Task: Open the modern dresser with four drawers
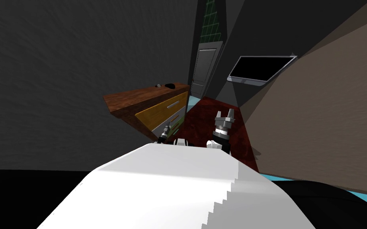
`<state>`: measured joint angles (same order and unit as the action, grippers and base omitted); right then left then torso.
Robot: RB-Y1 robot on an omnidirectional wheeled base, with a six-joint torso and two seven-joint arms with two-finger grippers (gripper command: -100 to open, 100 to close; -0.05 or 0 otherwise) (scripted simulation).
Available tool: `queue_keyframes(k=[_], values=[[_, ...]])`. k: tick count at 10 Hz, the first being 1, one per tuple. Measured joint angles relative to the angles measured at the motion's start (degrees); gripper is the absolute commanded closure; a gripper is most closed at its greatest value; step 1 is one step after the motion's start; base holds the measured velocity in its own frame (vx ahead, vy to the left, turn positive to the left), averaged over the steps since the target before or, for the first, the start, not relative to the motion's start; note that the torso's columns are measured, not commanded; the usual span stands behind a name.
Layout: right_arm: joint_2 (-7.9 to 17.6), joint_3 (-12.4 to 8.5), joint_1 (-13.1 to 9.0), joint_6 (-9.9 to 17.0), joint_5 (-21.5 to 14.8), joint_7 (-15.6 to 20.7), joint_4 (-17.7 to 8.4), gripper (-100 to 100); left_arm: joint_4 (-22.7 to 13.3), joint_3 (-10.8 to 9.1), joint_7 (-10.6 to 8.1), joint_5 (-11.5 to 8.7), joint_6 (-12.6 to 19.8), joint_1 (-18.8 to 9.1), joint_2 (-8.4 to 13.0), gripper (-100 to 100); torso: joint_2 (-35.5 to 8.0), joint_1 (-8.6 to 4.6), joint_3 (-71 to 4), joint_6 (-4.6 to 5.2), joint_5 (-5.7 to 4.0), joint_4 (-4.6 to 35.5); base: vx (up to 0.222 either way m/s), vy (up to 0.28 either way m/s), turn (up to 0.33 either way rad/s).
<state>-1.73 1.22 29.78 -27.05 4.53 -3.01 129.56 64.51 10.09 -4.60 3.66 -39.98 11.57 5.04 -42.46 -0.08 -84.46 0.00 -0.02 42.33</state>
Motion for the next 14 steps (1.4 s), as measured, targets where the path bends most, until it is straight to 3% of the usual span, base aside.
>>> queue_keyframes(k=[2,4,5,11,12,14], values=[[0.0,0.0,0.0,0.0,0.0,0.0,0.0,0,-2.2,0.26,0.07,0.02,-0.08,-0.4,-1.25,-100,0.14,0.08,-0.09,0.0,0.02,-0.04,-0.003,-0.003,-0.001],[0.0,0.0,0.01,0.0,0.0,0.0,0.0,0,-2.11,0.16,0.17,0.0,0.43,-0.89,-1.51,-100,0.29,0.04,-0.17,0.0,0.01,-0.07,0.019,-0.017,0.025],[0.0,0.0,0.0,0.0,0.0,0.0,0.0,0,-2.08,0.14,0.19,0.0,0.61,-0.95,-1.54,100,0.21,0.07,-0.14,0.0,0.02,-0.07,0.0,0.0,0.0],[-0.02,0.02,-0.02,0.0,0.0,0.0,0.0,0,-0.39,0.63,0.8,0.37,2.2,-0.79,-2.45,100,0.21,0.1,-0.14,0.0,0.02,-0.06,-0.103,-0.115,0.014],[-0.01,0.01,-0.01,0.0,0.0,0.0,0.0,0,-0.38,0.65,0.84,0.38,2.25,-0.79,-2.49,-100,0.39,0.38,-0.23,-0.01,0.09,-0.1,-0.007,-0.003,-0.01],[0.01,-0.01,0.01,0.0,0.0,0.0,0.0,0,-0.36,0.73,0.73,0.38,2.1,-0.87,-0.35,-100,0.43,0.36,-0.27,-0.01,0.1,-0.12,0.03,0.037,-0.017]])
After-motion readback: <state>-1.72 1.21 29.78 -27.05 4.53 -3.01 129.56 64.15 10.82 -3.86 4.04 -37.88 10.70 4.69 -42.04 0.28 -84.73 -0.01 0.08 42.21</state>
